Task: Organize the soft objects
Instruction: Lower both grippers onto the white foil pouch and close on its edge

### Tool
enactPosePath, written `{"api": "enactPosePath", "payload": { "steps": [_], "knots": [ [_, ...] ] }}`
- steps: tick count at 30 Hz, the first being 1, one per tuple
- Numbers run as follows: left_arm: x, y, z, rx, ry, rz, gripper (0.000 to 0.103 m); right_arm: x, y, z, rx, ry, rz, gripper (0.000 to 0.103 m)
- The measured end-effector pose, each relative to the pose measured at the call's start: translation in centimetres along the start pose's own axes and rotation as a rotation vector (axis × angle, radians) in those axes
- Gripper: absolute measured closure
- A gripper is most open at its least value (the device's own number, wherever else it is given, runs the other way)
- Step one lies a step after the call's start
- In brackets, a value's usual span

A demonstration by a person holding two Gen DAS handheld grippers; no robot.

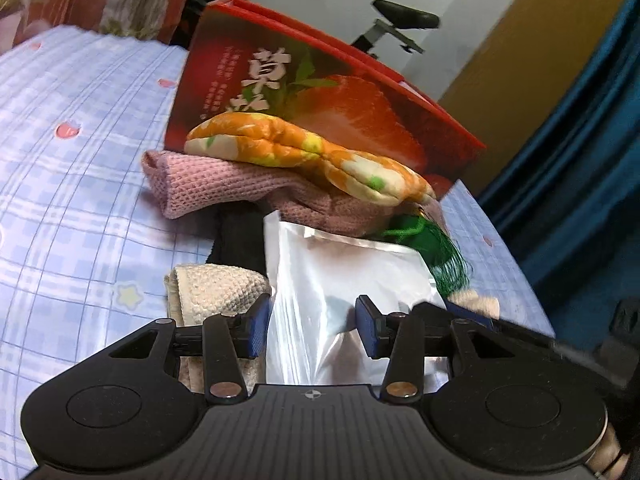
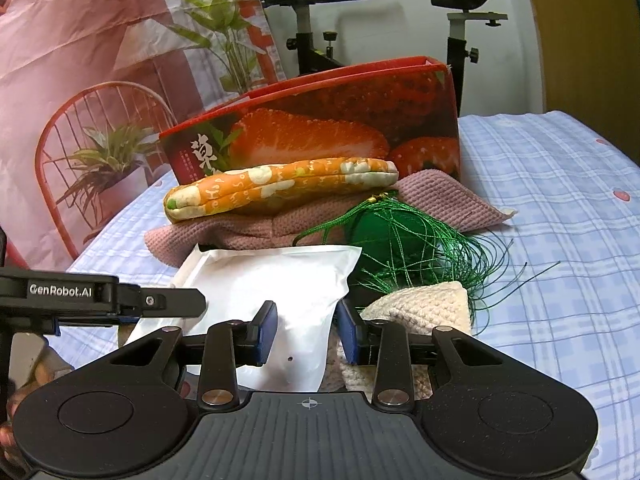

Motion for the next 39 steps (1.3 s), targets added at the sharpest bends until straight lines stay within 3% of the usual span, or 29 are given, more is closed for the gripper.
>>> {"api": "enactPosePath", "payload": {
  "steps": [20,27,34,39],
  "knots": [
    [0.4,-0.1,0.0,0.014,-0.006,0.013,0.058,-0.2,-0.1,-0.7,-0.038,-0.060,0.009,0.072],
    [0.0,1.2,0.2,0.071,0.027,-0.046,0.062,-0.6,0.7,-0.4,-0.072,-0.049,-0.006,0.078],
    [0.4,0.7,0.5,0.039,0.032,0.009,0.067,-0.6,1.2,0.6,-0.080,0.005,-0.015,0.083],
    [0.6,0.4,0.6,0.042,0.043,0.023,0.067,-0.3,0.8,-0.1,-0.055,-0.029,0.015,0.087]
  ]
}}
Point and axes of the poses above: each gripper's, at about its wrist camera, not at the fingertips, and y roughly against the way its jaws point, z to its left, x to its underside, the point moved 1 cm from there along -y, roughly the way its jaws point, and after that the axes turned 15 degrees about -y, right-handed, at the moved point
